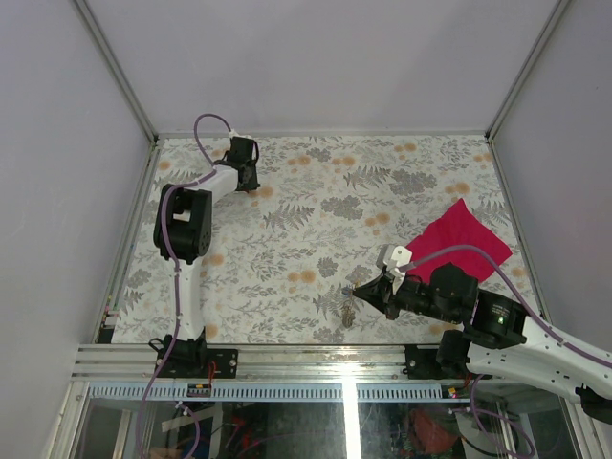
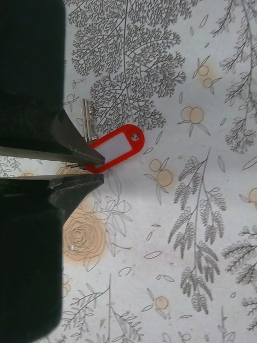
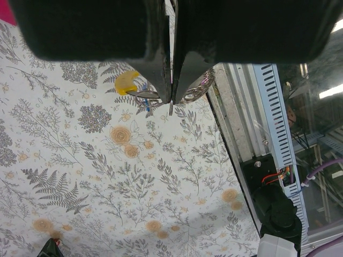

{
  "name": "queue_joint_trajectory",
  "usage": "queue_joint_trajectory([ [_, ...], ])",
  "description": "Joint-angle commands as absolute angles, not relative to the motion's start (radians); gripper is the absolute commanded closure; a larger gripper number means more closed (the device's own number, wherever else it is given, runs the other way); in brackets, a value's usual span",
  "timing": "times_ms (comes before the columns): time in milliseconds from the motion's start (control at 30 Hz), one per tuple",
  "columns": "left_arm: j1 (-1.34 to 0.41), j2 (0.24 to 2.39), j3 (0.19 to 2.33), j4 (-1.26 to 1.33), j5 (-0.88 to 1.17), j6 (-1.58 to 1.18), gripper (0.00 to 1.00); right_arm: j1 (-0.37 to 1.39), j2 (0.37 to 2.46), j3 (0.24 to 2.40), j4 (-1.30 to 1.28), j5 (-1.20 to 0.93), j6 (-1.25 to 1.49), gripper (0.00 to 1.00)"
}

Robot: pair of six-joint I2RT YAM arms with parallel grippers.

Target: Put the keys on the keyring

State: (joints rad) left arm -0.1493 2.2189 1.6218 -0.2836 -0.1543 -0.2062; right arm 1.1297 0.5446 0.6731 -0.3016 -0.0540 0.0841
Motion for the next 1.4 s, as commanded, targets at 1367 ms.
queue_joint_trajectory([
  [1367, -0.193, 1.862, 1.286, -0.184, -0.028, -0.024, 0.62, 1.135, 0.532, 0.687, -0.222, -0.067, 0.11, 1.0],
])
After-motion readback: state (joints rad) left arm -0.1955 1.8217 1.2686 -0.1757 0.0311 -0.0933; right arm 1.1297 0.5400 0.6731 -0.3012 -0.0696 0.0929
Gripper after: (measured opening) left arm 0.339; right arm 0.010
